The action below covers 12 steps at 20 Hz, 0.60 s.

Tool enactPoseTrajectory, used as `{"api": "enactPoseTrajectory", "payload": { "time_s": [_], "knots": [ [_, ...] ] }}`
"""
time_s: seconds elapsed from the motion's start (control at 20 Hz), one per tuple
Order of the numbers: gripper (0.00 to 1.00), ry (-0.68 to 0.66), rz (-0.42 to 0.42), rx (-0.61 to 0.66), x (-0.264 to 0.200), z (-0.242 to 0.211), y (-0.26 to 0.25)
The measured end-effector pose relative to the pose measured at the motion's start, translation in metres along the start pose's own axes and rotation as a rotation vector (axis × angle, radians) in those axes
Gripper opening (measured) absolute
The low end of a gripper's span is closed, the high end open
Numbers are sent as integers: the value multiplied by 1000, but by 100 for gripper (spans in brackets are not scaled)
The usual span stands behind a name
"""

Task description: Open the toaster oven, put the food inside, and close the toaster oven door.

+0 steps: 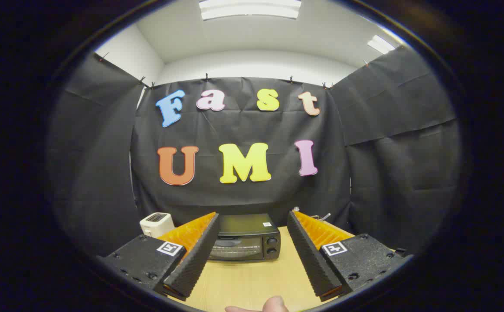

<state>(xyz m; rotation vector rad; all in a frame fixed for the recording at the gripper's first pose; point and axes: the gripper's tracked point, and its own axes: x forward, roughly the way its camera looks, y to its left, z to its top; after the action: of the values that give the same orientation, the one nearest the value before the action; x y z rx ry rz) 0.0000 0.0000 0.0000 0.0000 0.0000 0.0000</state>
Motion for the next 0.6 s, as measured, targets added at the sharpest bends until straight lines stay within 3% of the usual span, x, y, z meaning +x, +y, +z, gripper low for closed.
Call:
{"api": "enactPoseTrajectory", "payload": {
  "time_s": [0.6],
  "knots": [
    [100, 0, -11, -17, 4, -8, -2]
  ]
}}
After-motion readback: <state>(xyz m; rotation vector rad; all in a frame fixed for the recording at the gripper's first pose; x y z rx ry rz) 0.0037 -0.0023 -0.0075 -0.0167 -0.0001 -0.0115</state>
